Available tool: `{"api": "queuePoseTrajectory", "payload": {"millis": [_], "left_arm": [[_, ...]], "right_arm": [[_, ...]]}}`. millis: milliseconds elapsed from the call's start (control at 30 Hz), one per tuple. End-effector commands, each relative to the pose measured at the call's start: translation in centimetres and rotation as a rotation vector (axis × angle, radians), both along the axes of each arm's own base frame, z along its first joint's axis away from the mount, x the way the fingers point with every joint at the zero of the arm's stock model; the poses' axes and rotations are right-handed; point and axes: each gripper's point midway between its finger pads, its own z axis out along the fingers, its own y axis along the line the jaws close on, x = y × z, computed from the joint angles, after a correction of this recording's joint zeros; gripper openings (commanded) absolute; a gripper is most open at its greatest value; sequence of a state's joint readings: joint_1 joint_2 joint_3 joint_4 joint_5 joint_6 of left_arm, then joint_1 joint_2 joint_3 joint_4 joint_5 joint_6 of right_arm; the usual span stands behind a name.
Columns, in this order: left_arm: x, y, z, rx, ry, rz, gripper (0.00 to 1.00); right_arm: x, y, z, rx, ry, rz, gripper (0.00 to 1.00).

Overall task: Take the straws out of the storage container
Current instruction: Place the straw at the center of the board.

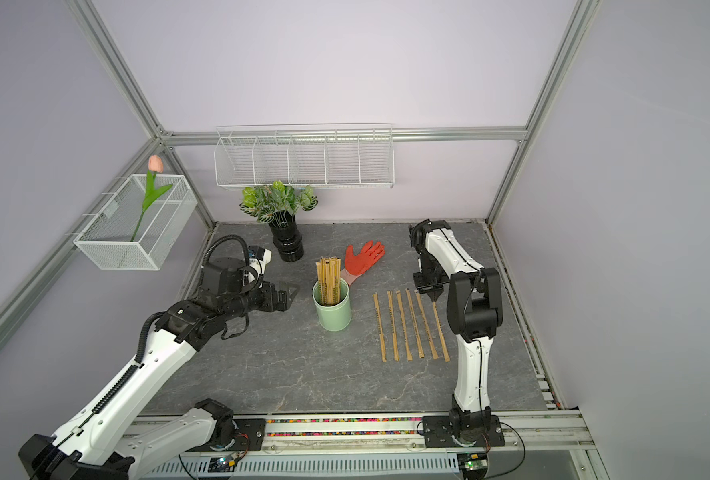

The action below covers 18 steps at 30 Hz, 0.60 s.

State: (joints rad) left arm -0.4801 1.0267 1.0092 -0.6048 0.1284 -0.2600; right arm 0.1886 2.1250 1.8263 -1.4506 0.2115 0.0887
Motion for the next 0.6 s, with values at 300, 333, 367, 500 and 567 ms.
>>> {"api": "queuePoseTrajectory", "payload": {"millis": [300,333,367,500,567], "left_arm": [[-0.1,-0.1,0.1,0.01,0.0,-0.01,1.0],[-0.1,-0.1,0.1,0.009,-0.001,-0.01,1.0],[-0.1,-0.1,0.1,0.01,-0.001,-0.01,1.0],[-0.1,-0.1,0.1,0.01,-0.002,-0.008,1.0],[-0.1,-0.1,0.0,0.011,0.001,-0.008,1.0]], "right_arm": [[1.2,-0.9,-2.1,0.008,0.055,-0.038,0.09],[1.3,-0.9,-2.3,0.012,0.056,-0.04,0.09],[1.4,-0.8,-2.5,0.015,0.059,-0.041,0.09],[1.6,-0.7,-3.3,0.027,0.077,-0.049,0.09],[1.8,-0.8,-3.7,0.026,0.084,-0.051,0.09]]}}
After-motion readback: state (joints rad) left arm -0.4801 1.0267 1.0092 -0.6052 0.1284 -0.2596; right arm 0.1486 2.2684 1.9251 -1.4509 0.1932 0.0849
